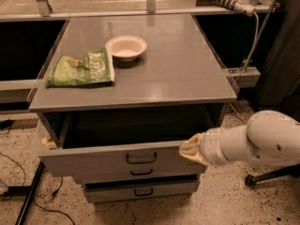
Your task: Close top drawer
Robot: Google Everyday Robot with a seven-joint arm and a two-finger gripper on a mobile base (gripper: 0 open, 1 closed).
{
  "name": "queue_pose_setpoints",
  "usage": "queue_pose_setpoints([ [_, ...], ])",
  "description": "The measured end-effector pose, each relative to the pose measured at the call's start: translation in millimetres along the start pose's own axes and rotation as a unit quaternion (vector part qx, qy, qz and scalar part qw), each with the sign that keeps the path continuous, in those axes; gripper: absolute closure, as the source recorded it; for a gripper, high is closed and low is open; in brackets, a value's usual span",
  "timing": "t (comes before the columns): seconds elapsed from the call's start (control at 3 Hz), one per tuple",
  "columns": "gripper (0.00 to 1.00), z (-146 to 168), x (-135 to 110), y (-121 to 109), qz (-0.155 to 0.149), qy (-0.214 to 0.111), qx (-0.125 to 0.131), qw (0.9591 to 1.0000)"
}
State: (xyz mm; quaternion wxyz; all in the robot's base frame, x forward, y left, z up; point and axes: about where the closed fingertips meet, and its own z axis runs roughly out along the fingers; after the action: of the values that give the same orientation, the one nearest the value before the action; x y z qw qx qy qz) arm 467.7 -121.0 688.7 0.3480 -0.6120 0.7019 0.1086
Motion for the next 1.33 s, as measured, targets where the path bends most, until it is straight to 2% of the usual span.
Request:
queue_pose_setpoints([
  [0.33,1.00,6.1,4.4,-29.4,-0.003,0.018,0.020,0.9996],
  [0.67,1.00,23.0,30.8,-60.5,0.017,0.052,0.038,0.9978],
  [1.33,0.57,25.2,35.4,-64.0,0.020,0.058,0.040,0.9973],
])
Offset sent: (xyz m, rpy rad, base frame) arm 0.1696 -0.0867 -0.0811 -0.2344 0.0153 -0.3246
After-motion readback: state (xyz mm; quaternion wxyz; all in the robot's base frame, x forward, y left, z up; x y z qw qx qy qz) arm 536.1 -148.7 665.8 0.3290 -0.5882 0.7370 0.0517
